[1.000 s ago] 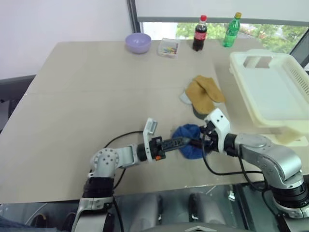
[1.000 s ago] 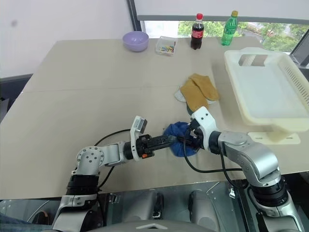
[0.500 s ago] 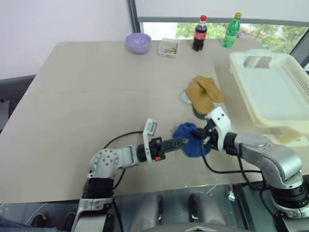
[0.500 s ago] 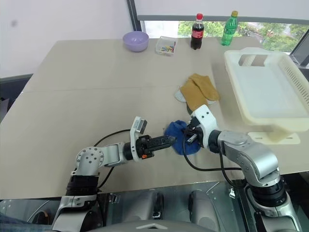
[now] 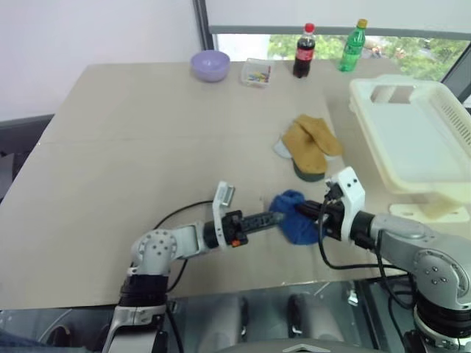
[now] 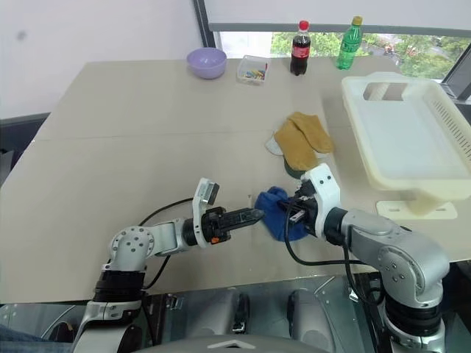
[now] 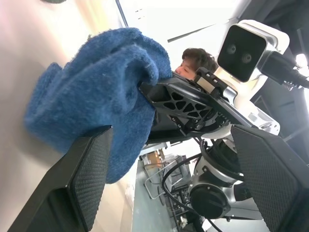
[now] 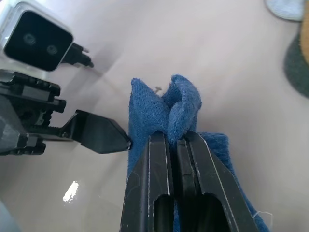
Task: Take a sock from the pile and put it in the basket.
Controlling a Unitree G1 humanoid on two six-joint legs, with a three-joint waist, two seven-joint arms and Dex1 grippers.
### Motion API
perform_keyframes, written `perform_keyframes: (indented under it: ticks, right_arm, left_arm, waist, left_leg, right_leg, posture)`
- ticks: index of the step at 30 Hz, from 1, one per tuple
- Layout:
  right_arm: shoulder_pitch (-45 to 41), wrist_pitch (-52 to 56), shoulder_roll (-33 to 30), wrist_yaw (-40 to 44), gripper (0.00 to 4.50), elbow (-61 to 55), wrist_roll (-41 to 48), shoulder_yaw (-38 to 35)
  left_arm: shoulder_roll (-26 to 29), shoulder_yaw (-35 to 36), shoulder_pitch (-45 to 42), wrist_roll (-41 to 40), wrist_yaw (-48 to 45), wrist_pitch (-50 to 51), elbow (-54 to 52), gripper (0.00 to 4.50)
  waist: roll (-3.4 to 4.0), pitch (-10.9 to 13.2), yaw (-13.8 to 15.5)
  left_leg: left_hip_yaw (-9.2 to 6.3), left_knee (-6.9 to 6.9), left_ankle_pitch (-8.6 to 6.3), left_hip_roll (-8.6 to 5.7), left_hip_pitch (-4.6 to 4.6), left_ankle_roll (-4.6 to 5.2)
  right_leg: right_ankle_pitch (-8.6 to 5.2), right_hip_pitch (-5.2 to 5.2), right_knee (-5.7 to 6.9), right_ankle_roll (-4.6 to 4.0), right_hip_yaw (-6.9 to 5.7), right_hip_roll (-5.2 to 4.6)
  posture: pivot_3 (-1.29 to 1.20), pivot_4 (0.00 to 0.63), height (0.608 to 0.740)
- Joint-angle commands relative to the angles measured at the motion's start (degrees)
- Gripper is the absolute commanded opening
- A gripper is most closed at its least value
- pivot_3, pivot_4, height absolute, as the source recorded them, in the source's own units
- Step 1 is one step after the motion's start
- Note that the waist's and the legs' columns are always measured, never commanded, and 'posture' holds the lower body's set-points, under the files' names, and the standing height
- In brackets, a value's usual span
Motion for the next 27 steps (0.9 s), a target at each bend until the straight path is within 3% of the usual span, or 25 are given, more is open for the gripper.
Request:
perform_keyframes:
  ticks: [1,5,9,17,23,27]
  right_arm:
    - [1.0,3.0,2.3,-2.2,0.07,-3.5,1.6,-3.7]
    - [2.2,5.8,4.5,-3.2,0.07,-5.5,2.5,-6.8]
    - [2.4,3.5,1.3,-0.6,0.07,-6.4,3.6,-5.0]
    - [-4.0,-8.6,-4.1,2.2,0.07,3.7,-3.7,10.7]
    - [-11.1,-23.0,-7.4,11.5,0.07,12.1,-10.8,23.5]
    - [-14.6,-28.8,-7.7,15.9,0.07,15.3,-13.6,27.5]
  left_arm:
    - [0.4,-0.4,0.0,0.2,-1.6,-1.0,-1.7,4.19]
    - [0.4,-0.4,0.2,0.6,-2.5,-1.8,-1.8,4.19]
    - [0.3,0.1,0.2,0.7,-3.7,-3.3,-1.8,4.19]
    - [3.1,1.9,2.3,-3.9,-9.0,-2.4,-6.6,4.19]
    - [5.7,4.4,5.3,-8.3,-8.8,-1.9,-10.2,4.19]
    - [6.5,4.4,7.2,-7.5,-7.2,-2.6,-10.6,4.19]
  waist:
    - [0.00,0.0,0.0]
    - [0.01,0.0,0.0]
    - [0.02,0.0,0.0]
    - [0.05,0.0,-0.9]
    - [0.09,0.1,-1.3]
    - [0.09,0.1,-1.4]
  left_leg:
    - [0.00,0.00,0.00,0.00,0.00,0.00]
    - [0.00,0.00,0.00,0.00,-0.01,0.00]
    - [0.00,0.00,-0.01,-0.01,-0.01,0.01]
    - [0.04,-0.01,-0.01,0.02,0.01,0.01]
    - [0.02,-0.03,0.00,0.02,0.02,0.00]
    - [0.05,-0.03,0.07,0.00,0.00,-0.11]
  right_leg:
    - [0.00,0.00,0.00,0.00,0.00,0.00]
    - [0.00,-0.01,0.00,0.00,0.00,0.00]
    - [0.00,-0.01,0.00,0.00,-0.05,0.01]
    - [-0.01,-0.02,0.00,0.00,-0.02,0.06]
    - [-0.01,-0.03,0.00,0.02,-0.05,0.06]
    - [0.04,-0.03,-0.02,0.09,-0.03,0.05]
  posture:
    - [0.00,0.150,0.740]
    - [0.00,0.150,0.740]
    - [0.00,0.150,0.740]
    - [0.00,0.150,0.740]
    - [0.00,0.150,0.740]
    - [0.00,0.150,0.740]
